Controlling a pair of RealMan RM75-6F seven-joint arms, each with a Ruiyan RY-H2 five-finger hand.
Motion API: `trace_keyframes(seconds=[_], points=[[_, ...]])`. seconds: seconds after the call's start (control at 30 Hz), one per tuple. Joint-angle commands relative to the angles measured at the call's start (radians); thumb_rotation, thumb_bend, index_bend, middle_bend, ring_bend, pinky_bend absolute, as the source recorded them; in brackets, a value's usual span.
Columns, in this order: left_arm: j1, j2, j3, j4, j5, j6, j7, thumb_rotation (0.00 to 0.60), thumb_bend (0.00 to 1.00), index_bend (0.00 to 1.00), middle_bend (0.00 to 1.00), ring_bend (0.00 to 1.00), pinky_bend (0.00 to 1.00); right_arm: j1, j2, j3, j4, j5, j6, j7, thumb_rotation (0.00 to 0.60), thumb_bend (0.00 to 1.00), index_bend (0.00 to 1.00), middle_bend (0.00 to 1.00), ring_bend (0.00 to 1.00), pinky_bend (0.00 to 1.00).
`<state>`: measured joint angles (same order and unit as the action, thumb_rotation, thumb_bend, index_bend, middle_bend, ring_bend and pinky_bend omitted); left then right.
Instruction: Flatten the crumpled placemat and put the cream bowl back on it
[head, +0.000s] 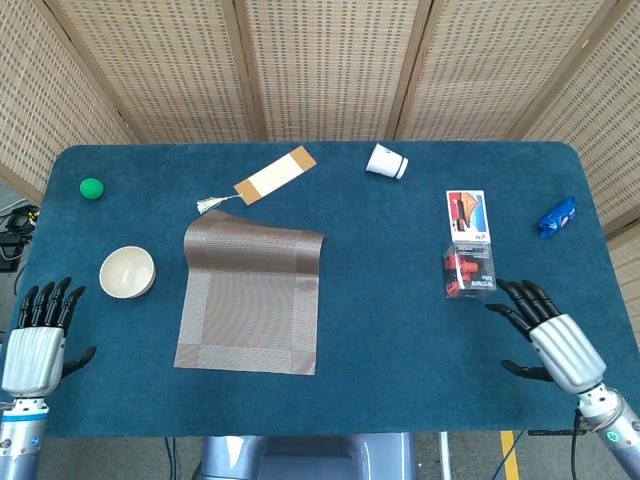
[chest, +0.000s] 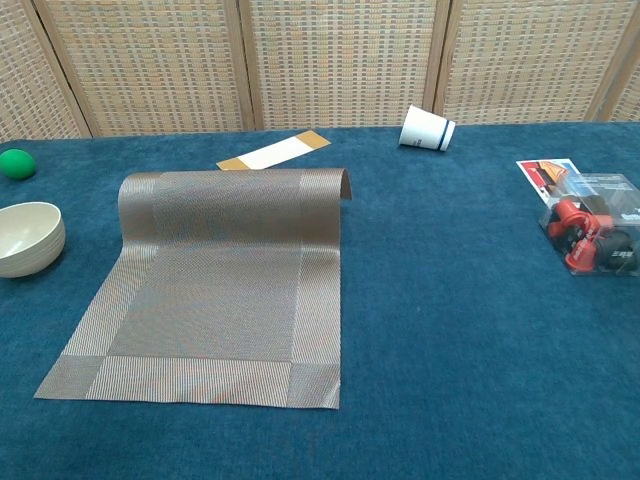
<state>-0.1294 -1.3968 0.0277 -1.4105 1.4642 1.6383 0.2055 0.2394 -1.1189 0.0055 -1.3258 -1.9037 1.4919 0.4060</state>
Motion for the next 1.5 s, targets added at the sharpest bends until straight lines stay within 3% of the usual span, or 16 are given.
trace_keyframes(seconds=[0.03,0.4,0.7,1.5], points=[[0.003,-0.001,-0.01,0.006,-0.003,-0.007,-0.006,0.6,0.09,0.12,0.0,0.0,0.0,0.058,-0.042,-0.04,0.004,-0.092,0.01,0.009,0.6,0.04,0.33,0.02,0.0,0.0],[0.013,-0.004,-0.03,0.021,0.002,-0.026,-0.018,0.6,0.09,0.13,0.0,0.0,0.0,0.136,-0.141,-0.1,-0.037,-0.154,-0.082,-0.047,0.6,0.04,0.39,0.05,0.0,0.0],[0.014,-0.013,-0.037,0.044,0.0,-0.059,-0.022,0.6,0.09,0.13,0.0,0.0,0.0,0.189,-0.265,-0.11,-0.048,-0.102,-0.213,-0.091,0.6,0.05,0.32,0.04,0.0,0.0],[0.009,-0.027,-0.062,0.071,-0.021,-0.141,-0.034,0.6,0.09,0.13,0.0,0.0,0.0,0.286,-0.558,-0.053,0.046,0.061,-0.325,-0.176,0.6,0.06,0.33,0.03,0.0,0.0]])
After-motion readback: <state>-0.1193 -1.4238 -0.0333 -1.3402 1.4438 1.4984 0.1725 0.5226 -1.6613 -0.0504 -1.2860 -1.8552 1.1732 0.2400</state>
